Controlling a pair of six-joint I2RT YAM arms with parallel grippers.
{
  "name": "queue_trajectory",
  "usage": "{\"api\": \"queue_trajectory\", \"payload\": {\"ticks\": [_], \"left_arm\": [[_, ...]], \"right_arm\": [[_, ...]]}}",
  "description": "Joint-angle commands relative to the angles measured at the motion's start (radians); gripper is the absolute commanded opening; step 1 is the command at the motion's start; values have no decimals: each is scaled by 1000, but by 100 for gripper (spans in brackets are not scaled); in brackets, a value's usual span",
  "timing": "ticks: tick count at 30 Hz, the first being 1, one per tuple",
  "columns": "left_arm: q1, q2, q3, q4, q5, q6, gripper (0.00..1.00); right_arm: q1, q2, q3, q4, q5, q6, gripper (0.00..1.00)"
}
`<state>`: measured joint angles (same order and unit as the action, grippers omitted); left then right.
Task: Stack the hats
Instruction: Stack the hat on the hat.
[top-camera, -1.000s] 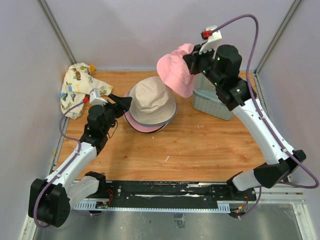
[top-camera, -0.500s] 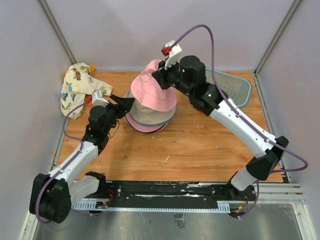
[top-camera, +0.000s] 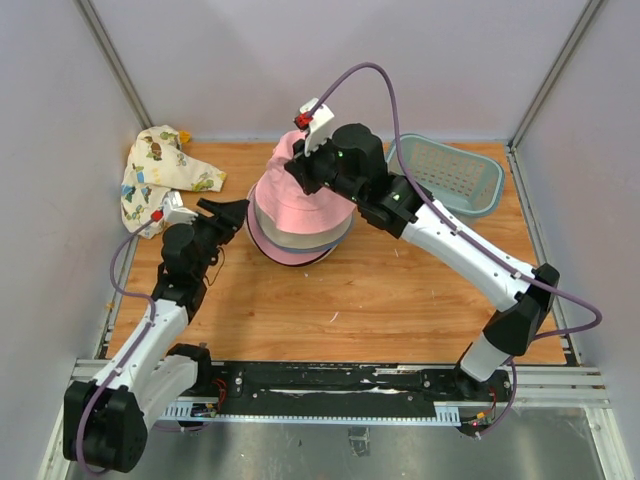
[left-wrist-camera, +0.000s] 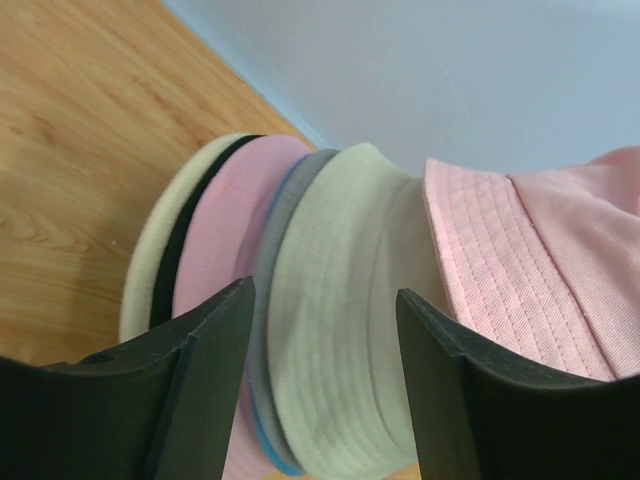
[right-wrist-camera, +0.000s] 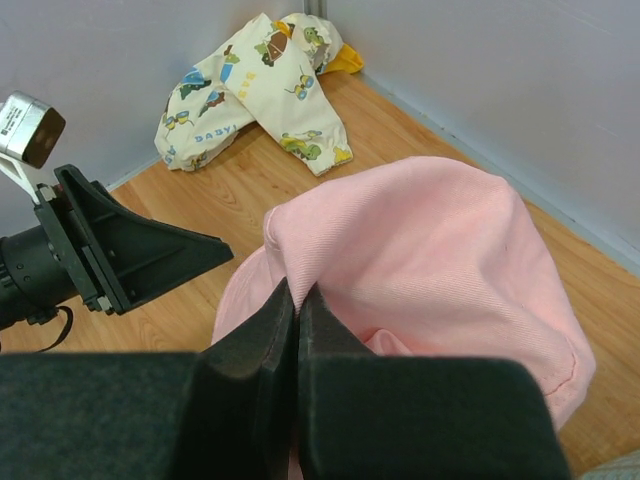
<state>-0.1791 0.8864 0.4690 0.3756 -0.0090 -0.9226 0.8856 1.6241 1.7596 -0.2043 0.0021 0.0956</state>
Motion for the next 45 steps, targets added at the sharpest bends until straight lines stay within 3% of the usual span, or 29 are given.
{"api": "queue_trajectory", "payload": {"ticks": [1, 8, 17, 34, 45], "left_arm": [[60, -57, -76, 13, 37, -92, 62], [93, -102, -220, 369, 180, -272, 63], [93, -25, -281, 664, 244, -415, 67], [64, 289, -199, 904, 350, -474, 68], [56, 384, -214, 1036, 327, -505, 68]], "right_arm": [[22, 17, 7, 32, 13, -28, 1], [38, 29, -22, 39, 38, -52, 1], [40, 31, -61, 52, 39, -53, 1], [46, 34, -78, 73, 24, -34, 1], [46, 29, -91, 84, 16, -31, 0]]}}
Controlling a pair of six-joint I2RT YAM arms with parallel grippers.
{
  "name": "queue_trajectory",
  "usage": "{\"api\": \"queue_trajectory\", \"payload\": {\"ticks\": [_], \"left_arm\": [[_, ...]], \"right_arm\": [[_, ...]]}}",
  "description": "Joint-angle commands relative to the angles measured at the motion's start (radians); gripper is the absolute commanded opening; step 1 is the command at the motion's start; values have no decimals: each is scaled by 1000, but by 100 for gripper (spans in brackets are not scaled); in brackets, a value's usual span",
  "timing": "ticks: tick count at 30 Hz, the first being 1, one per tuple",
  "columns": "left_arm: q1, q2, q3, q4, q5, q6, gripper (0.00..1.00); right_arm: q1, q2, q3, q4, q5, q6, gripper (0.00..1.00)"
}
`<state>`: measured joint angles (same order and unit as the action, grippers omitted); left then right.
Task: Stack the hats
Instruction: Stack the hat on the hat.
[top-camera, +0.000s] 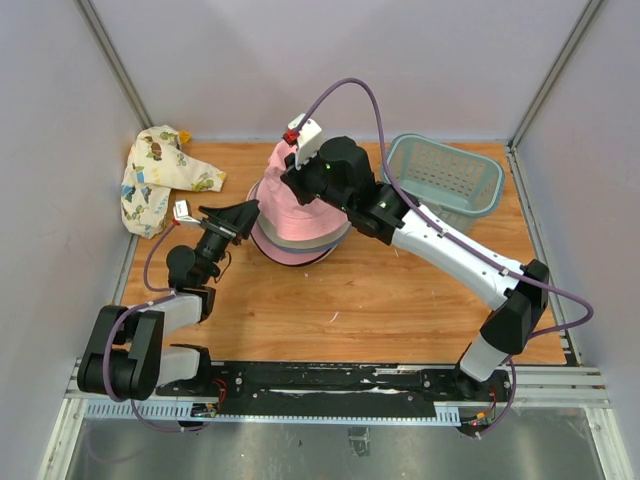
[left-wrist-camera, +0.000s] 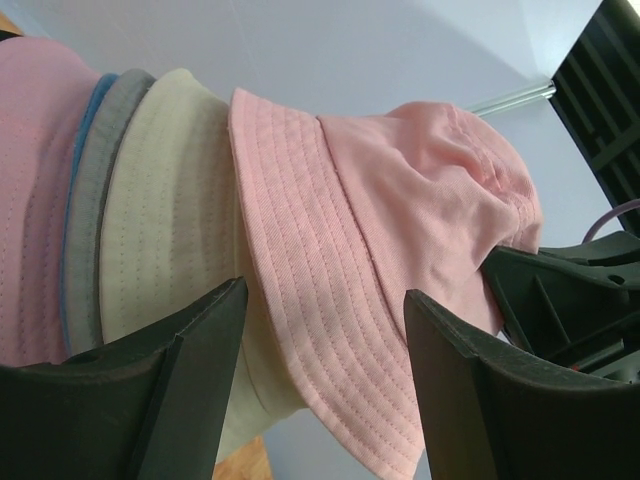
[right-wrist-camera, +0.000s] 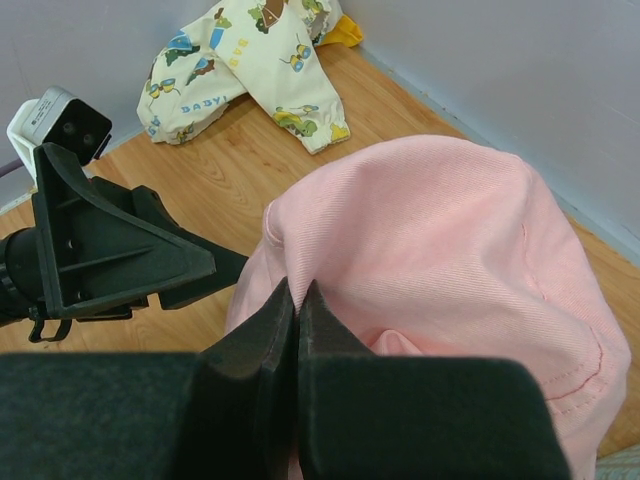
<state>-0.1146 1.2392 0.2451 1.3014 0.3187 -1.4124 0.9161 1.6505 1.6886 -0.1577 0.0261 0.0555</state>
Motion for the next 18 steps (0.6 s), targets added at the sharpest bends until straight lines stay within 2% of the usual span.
{"api": "queue_trajectory", "payload": {"ticks": [1, 7, 11, 14, 18], "left_arm": [[-11, 45, 15, 124, -1, -18, 68], [-36, 153, 37, 280, -2, -50, 63], [-45, 222, 56, 379, 9, -82, 53], [-46, 218, 58, 382, 4, -64, 39], [-46, 196, 40, 378, -18, -38, 12]], "right_arm": [[16, 1, -22, 39, -8, 10, 0], [15, 12, -24, 40, -14, 15, 1], [15, 20, -29, 39, -15, 17, 1], [14, 21, -34, 37, -10, 15, 0], [12, 26, -40, 35, -8, 16, 1]]}}
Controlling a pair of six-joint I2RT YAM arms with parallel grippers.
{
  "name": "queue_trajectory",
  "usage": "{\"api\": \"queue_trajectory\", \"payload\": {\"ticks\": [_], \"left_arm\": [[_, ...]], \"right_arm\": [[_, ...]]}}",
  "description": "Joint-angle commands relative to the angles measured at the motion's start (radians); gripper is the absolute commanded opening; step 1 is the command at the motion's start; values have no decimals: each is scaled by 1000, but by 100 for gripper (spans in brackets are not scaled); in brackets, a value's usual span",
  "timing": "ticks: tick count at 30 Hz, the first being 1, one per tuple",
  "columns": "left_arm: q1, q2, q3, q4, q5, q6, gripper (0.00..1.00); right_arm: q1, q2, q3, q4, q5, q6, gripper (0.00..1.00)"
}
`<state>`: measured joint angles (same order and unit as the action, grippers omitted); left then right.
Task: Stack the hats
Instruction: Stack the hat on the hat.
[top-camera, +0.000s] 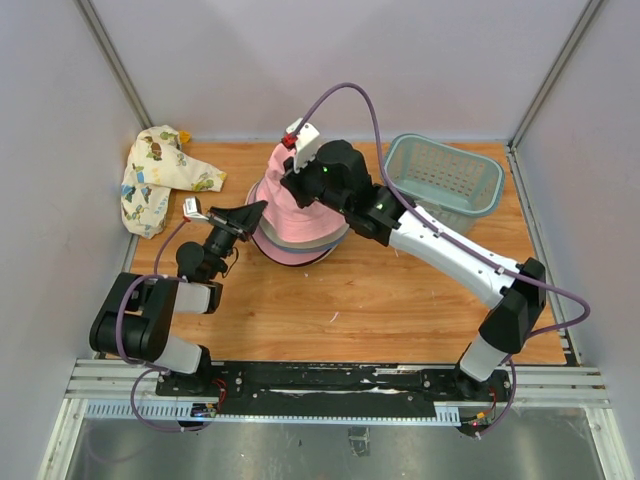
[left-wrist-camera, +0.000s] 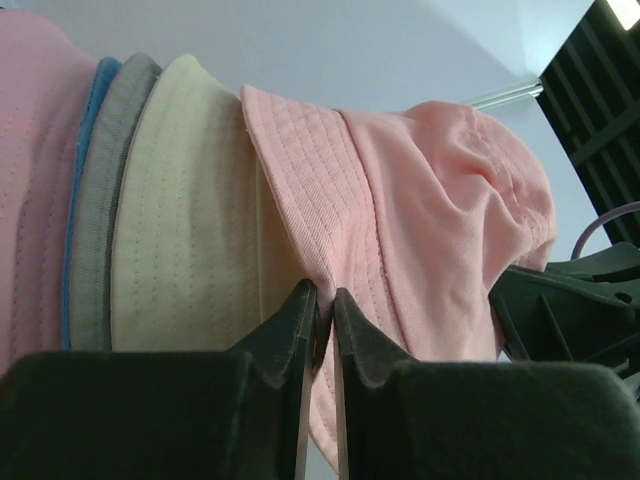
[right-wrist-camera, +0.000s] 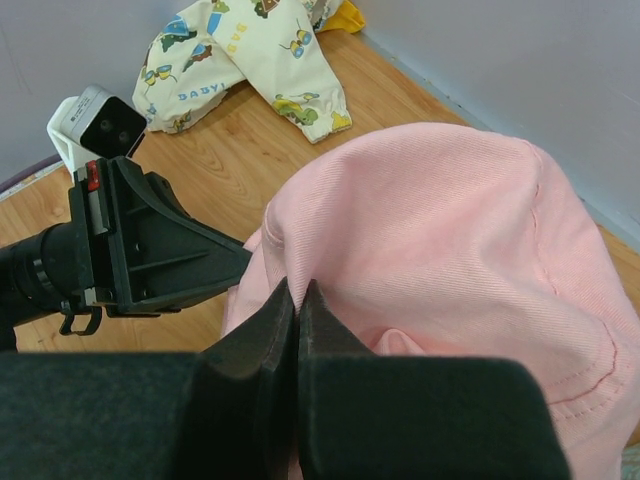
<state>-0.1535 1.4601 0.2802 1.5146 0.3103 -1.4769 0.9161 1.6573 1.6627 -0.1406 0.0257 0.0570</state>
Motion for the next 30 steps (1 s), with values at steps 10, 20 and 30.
{"api": "queue_trajectory", "payload": {"ticks": [10, 20, 30], "left_arm": [[-8, -118, -33, -29, -55, 79, 1], [-7, -295, 11, -375, -90, 240, 0], [-7, -276, 16, -404, -100, 252, 1]], "right_arm": [[11, -78, -124, 65, 69, 24, 47], [-20, -342, -406, 153, 211, 50, 81], [-200, -515, -699, 194, 213, 190, 82]]}}
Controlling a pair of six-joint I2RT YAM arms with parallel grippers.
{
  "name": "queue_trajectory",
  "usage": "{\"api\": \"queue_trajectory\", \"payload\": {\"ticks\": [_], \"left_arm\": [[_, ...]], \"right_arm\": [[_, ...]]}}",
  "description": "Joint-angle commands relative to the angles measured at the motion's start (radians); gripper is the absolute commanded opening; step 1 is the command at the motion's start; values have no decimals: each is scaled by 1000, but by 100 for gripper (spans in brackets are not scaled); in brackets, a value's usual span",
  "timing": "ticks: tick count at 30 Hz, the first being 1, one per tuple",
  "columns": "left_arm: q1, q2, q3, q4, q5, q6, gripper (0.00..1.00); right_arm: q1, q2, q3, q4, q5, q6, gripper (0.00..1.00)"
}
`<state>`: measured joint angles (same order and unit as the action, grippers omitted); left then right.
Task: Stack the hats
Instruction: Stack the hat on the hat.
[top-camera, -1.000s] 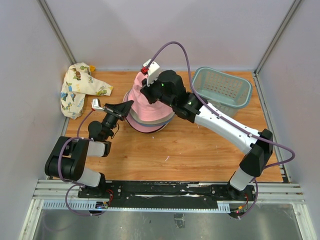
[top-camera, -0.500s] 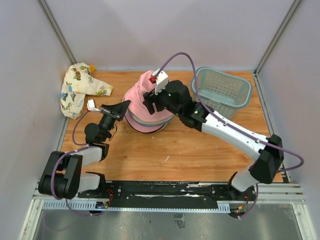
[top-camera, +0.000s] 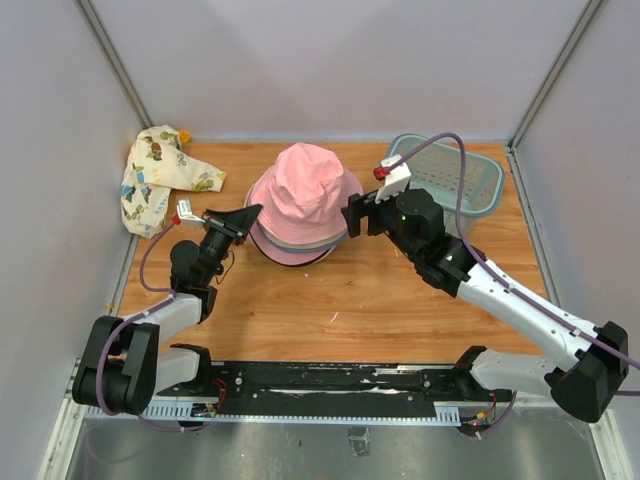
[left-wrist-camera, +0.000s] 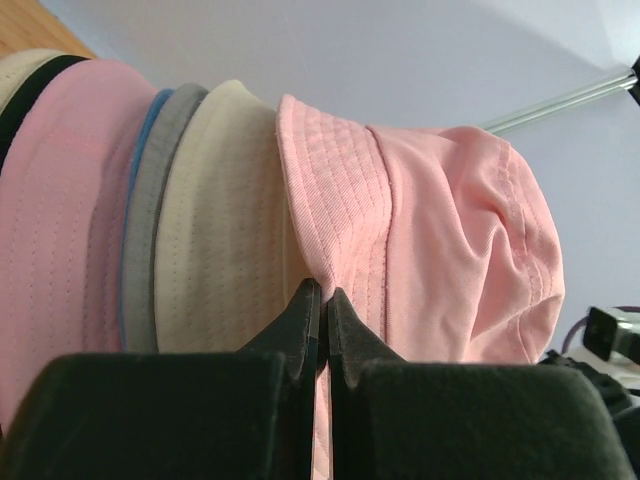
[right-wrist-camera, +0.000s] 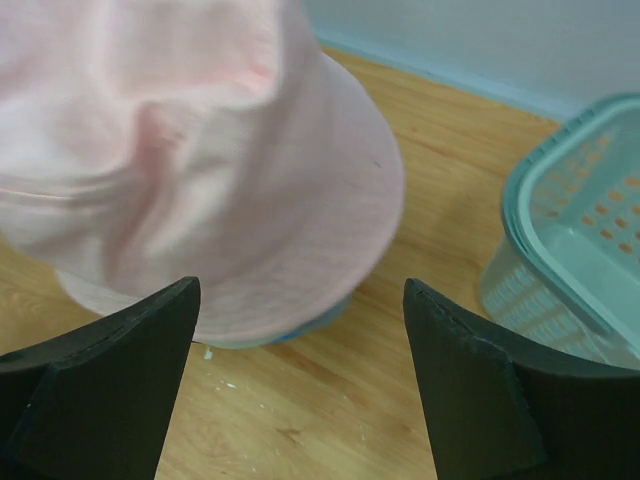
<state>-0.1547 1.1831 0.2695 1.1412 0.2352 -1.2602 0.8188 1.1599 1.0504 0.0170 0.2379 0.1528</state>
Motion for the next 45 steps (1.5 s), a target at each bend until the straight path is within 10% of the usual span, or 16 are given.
{"api": "queue_trajectory", "payload": {"ticks": [1, 13, 21, 28, 36, 45], "left_arm": [[-6, -1, 30, -41, -30, 40, 0], [-6, 15, 97, -140, -61, 75, 1], [-6, 47, 146, -198, -63, 118, 0], [-6, 86, 168, -211, -50, 128, 0], [1, 75, 208, -304, -37, 190, 0], [32, 88, 272, -408, 18, 266, 1]], "right_arm": [[-131, -12, -106, 46, -9, 110, 79], [-384, 311, -55, 209, -188, 219, 23], [-502, 541, 131, 208, -211, 225, 18], [-615, 630, 235, 233, -103, 230, 22], [-671, 538, 97, 444, -513, 497, 57], [-621, 368, -102, 692, -706, 738, 66]]}}
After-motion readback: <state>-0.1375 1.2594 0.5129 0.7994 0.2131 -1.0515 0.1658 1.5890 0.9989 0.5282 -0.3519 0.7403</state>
